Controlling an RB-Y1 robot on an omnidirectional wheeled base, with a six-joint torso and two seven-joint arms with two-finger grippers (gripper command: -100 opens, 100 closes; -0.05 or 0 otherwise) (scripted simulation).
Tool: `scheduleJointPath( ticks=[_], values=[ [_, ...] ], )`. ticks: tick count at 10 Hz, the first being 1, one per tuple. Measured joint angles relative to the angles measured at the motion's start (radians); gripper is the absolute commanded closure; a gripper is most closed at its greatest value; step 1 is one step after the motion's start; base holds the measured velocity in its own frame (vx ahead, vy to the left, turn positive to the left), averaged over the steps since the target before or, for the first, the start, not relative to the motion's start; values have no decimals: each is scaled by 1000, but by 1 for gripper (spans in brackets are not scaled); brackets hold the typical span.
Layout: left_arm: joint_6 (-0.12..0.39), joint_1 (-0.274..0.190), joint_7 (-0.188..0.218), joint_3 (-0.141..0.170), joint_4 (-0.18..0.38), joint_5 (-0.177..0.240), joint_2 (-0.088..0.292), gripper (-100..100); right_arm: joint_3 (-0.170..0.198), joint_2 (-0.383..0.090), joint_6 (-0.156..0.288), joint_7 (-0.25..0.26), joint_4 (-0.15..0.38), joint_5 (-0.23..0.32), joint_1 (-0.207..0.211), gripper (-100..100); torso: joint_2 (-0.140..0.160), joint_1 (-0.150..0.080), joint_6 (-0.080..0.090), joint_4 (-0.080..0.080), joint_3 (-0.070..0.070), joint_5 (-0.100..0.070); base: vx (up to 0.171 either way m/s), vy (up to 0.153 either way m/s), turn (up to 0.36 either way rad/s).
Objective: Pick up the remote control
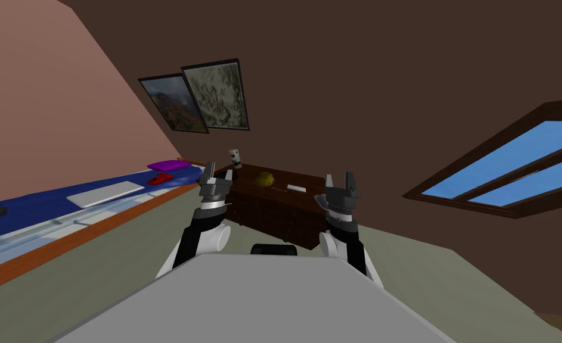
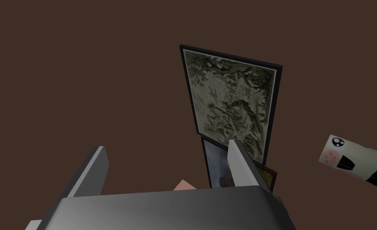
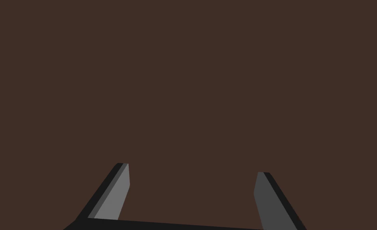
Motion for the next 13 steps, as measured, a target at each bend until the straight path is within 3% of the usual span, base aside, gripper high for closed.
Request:
scheduleJointPath(
  ticks=[8, 13],
  values=[
    [0, 0, 0, 0, 0, 0, 0, 0, -60, -217, -27, 10, 10, -11, 31, -100, 1, -1, 0, 0, 1, 0, -15, -4, 75],
    [0, 0, 0, 0, 0, 0, 0, 0, -93, -356, -46, 22, 45, -5, 42, -100, 0, 0, 0, 0, 0, 0, -8, 0, 73]
  ],
)
